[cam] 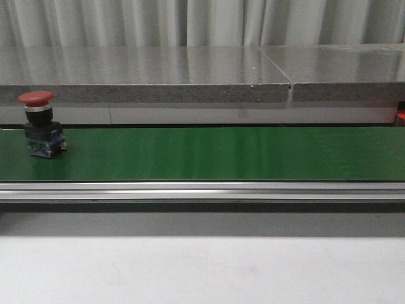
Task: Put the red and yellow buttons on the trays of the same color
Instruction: 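Grasp the last yellow push-button's cap with the left gripper, then set the yellow button on the belt start and open the left gripper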
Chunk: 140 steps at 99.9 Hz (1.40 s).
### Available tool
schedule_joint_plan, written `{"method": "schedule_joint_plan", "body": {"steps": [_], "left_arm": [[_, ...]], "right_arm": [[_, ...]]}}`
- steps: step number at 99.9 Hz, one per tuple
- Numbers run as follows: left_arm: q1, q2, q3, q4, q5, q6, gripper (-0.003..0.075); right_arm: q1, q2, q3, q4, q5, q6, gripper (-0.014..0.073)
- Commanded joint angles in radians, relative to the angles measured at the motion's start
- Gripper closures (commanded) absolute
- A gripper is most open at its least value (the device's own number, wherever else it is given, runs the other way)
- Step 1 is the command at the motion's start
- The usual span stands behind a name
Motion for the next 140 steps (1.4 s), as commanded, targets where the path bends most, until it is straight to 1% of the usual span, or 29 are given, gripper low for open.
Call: {"method": "schedule_joint_plan", "body": {"steps": [1, 10, 17, 43, 75, 96, 115, 140], "left_arm": [[0.004, -0.054, -0.035, -0.002, -0.034, 0.005, 0.0493], [0.004, -0.063, -0.038, -0.002, -0.032, 0.01, 0.0645], [0.004, -0.079, -0.039, -0.002, -0.03, 0.01, 0.074], [-0.023, -0.22, -0.039, -0.005, -0.004, 0.01, 0.0739], [-0.141, -0.443, -0.015, -0.005, 0.095, 0.015, 0.0739], [-0.201, -0.563, 0.096, -0.001, 0.097, 0.017, 0.0739], [-0.253, -0.648, 0.231, -0.001, 0.093, 0.017, 0.0739], [-0.327, -0.693, 0.381, -0.003, 0.014, 0.017, 0.0739]], "right_arm": [[0.002, -0.006, -0.027, 0.006, -0.07, -0.005, 0.0662], [0.002, -0.006, -0.027, 0.006, -0.07, -0.005, 0.0662], [0.002, -0.006, -0.027, 0.006, -0.07, -0.005, 0.0662], [0.002, -0.006, -0.027, 0.006, -0.07, -0.005, 0.0662], [0.002, -0.006, -0.027, 0.006, -0.07, -0.005, 0.0662], [0.002, -0.006, -0.027, 0.006, -0.07, -0.005, 0.0662], [0.002, -0.006, -0.027, 0.006, -0.07, -0.005, 0.0662], [0.002, -0.006, -0.027, 0.006, -0.07, -0.005, 0.0662]]}}
